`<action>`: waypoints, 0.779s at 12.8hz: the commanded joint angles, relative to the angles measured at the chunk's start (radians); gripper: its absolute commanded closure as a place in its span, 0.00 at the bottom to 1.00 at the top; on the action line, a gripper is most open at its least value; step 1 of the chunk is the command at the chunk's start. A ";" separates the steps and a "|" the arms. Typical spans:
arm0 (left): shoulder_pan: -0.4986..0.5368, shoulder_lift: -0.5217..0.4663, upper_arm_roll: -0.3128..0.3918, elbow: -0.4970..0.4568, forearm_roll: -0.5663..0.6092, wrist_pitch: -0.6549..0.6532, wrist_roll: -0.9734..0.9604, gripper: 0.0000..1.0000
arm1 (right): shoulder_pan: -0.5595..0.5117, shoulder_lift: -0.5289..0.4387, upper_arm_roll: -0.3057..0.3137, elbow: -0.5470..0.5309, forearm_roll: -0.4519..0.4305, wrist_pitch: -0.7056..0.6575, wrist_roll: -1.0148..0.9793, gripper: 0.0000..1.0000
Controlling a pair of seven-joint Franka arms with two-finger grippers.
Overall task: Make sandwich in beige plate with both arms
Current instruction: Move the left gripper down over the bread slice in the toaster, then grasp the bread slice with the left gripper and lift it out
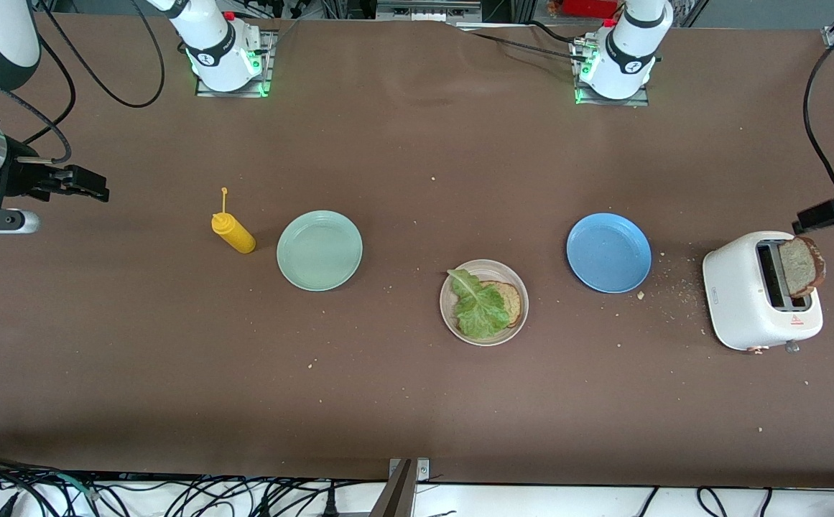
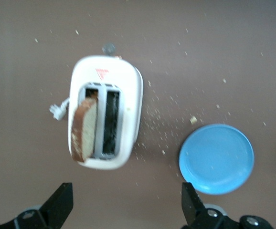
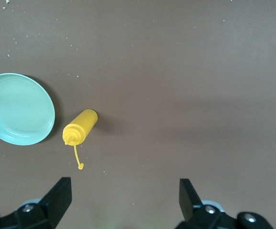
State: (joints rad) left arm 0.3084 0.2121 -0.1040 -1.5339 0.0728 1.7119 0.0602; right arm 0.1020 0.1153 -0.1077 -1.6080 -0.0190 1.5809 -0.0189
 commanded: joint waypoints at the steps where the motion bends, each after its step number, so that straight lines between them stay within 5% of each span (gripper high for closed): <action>1: 0.072 0.075 -0.011 0.040 0.012 0.072 0.085 0.00 | -0.005 -0.003 0.008 -0.009 0.010 0.008 0.002 0.00; 5: 0.090 0.124 -0.011 -0.021 0.015 0.110 0.096 0.07 | -0.007 -0.003 0.006 -0.009 0.011 0.008 0.002 0.00; 10: 0.144 0.125 -0.011 -0.213 0.027 0.376 0.191 0.06 | -0.007 -0.002 0.008 -0.009 0.011 0.010 0.002 0.00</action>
State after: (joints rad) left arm 0.4241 0.3592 -0.1046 -1.6763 0.0730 2.0203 0.2176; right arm 0.1022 0.1199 -0.1067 -1.6082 -0.0189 1.5827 -0.0188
